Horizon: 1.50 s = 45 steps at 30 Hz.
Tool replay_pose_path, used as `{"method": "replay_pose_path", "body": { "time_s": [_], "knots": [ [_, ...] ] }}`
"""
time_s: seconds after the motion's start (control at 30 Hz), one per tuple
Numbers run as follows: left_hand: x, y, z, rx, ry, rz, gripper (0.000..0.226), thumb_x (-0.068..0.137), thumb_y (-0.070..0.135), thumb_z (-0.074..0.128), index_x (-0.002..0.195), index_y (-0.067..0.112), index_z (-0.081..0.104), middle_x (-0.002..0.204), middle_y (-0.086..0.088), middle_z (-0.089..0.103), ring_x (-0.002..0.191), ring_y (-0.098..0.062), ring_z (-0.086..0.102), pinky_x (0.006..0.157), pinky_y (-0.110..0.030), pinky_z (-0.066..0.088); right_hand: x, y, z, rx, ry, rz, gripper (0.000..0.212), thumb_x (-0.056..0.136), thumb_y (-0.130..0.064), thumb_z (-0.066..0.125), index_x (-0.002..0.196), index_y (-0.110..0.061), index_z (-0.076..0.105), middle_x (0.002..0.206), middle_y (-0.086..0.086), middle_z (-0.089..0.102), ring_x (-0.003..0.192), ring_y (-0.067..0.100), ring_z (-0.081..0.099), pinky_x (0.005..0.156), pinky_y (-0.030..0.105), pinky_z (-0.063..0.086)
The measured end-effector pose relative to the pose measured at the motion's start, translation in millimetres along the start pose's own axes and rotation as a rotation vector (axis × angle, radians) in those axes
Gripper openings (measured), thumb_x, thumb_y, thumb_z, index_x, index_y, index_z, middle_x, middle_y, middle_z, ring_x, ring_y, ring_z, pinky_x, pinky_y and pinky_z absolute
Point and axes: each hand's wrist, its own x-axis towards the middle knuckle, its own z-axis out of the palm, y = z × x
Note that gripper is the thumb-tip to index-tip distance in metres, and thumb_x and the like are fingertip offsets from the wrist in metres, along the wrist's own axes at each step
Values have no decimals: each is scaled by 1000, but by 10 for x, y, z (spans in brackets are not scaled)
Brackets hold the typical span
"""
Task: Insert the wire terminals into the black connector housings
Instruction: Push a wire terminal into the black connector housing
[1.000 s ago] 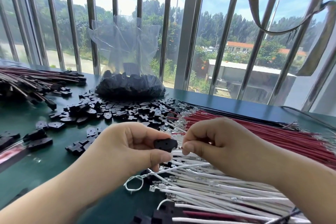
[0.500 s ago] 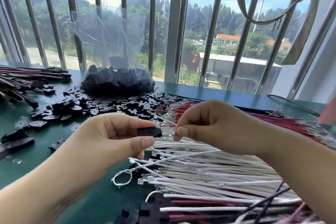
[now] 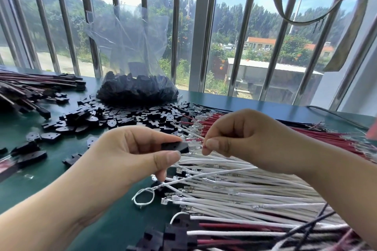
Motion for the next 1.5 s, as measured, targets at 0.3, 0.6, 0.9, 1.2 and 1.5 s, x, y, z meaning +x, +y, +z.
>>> {"method": "replay_pose_path", "body": {
  "time_s": [0.3,0.6,0.9,1.2,1.5],
  "knots": [
    [31,-44,21,-279,-21,-231,23,58,6,70,80,3,76,68,-14,70,42,-12,57,84,-40,50,12,-21,22,-49,4,-1,29,70,-53,55,78,-30,71,58,-2,44,54,13,38,50,12,34],
    [18,-65,-52,-404,-115,-256,63,31,22,96,84,-4,73,71,-19,68,42,-14,55,79,-40,58,3,-27,1,68,-68,18,21,77,-45,57,77,-31,72,53,-14,50,53,5,41,53,13,37],
    [2,-9,16,-128,-31,-203,31,52,18,78,82,11,76,70,-12,71,49,-12,57,63,-25,56,9,-48,37,-62,2,49,13,84,-36,62,77,-29,71,53,-11,50,48,6,39,49,11,37],
    [-13,-2,57,78,40,-80,35,49,33,86,83,26,76,54,-7,66,53,-12,59,71,-35,48,-10,-90,179,-411,184,-87,16,84,-30,61,70,-26,65,75,-17,61,59,-3,54,60,7,40],
    [1,-10,88,210,108,19,25,59,25,77,83,33,74,67,-7,73,53,-11,65,57,-21,54,40,-30,158,-291,100,40,26,87,-40,60,66,-26,66,60,-19,60,47,-1,50,51,11,43]
  ]
}}
